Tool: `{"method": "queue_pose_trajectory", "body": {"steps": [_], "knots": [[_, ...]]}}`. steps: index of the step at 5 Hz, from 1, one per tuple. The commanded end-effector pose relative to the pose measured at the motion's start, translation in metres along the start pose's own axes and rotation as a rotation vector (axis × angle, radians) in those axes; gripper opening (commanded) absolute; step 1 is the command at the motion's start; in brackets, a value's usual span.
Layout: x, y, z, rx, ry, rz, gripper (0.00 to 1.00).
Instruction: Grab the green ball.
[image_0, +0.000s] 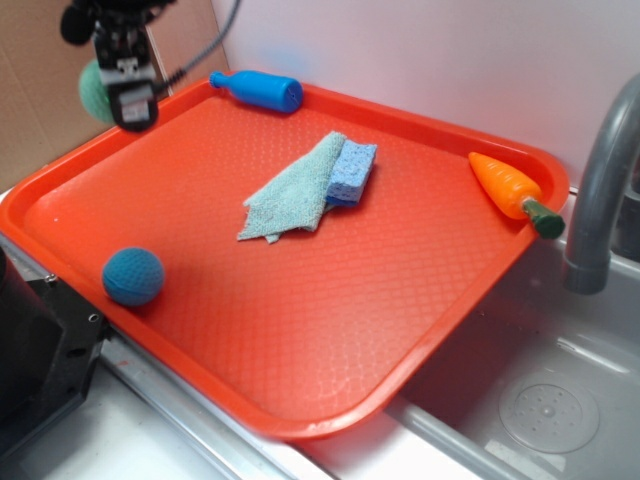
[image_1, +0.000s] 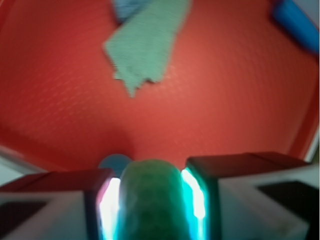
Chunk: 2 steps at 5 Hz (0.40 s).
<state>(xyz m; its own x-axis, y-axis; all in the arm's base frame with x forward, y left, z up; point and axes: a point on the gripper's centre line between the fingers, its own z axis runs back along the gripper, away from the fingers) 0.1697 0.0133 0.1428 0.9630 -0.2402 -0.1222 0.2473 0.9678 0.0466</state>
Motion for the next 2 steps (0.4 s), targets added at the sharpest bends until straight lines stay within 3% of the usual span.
{"method": "queue_pose_trajectory", "body": {"steps": [1, 2], "knots": [[-0.0219, 0.0170, 0.0174, 0.022, -0.192, 0.354, 0.00], [-0.0204, 0.0112, 0.0155, 0.028, -0.214, 0.336, 0.00]]}}
